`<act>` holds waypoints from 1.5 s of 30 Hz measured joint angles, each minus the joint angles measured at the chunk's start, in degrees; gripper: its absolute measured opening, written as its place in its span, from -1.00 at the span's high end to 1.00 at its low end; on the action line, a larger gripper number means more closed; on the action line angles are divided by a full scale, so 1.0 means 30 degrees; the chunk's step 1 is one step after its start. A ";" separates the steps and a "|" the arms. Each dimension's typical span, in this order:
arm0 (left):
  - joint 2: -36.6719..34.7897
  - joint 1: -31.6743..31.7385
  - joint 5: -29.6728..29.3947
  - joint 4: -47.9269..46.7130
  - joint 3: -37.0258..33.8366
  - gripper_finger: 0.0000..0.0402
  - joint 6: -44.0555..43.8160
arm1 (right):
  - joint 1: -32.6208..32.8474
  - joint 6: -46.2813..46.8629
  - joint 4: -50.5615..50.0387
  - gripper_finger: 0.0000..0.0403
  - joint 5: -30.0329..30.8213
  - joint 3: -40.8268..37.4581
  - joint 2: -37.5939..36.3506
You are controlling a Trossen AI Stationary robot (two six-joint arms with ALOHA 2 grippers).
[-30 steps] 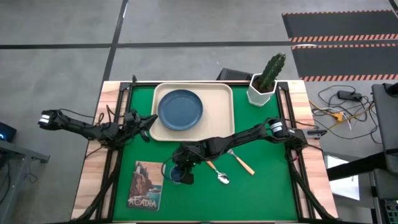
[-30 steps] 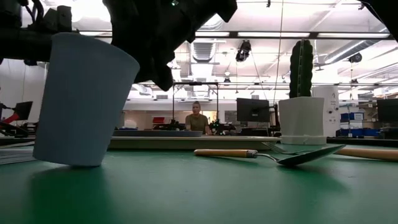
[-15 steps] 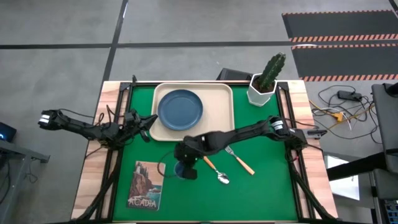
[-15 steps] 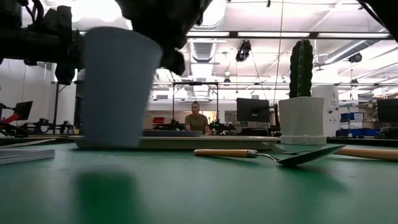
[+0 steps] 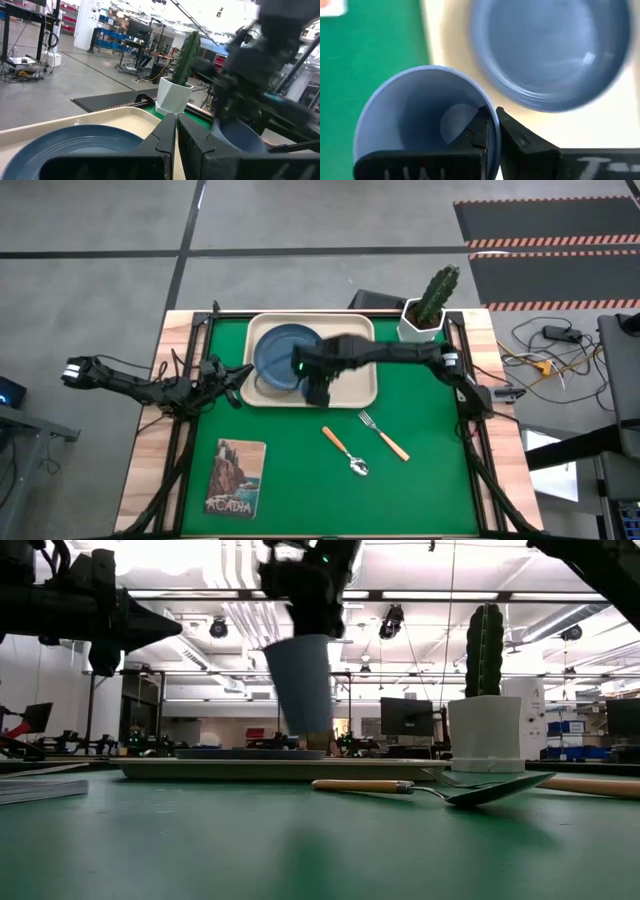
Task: Pick and place plate/cup/fork/spoon on tray
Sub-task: Put the blue cup on the white tray
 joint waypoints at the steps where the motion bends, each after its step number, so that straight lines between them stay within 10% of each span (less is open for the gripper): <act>1: 0.0000 0.0000 0.0000 0.0000 0.0000 1.00 0.0007 | -0.0486 -0.0090 0.0033 0.96 -0.0018 -0.0219 -0.0300; 18: 0.0036 0.0000 0.0000 -0.0007 -0.0004 1.00 0.0106 | -0.9571 -0.1164 0.5491 0.96 -0.0998 -0.5725 -0.1936; 32: 0.0036 0.0000 0.0000 -0.0007 -0.0007 1.00 0.0488 | -1.0734 -0.1072 0.7749 0.94 -0.1235 -0.7565 -0.1936; 45: -0.0007 0.0000 -0.0003 0.0007 -0.0005 1.00 0.0544 | -1.0785 -0.0695 0.7547 0.44 -0.1053 -0.7210 -0.1955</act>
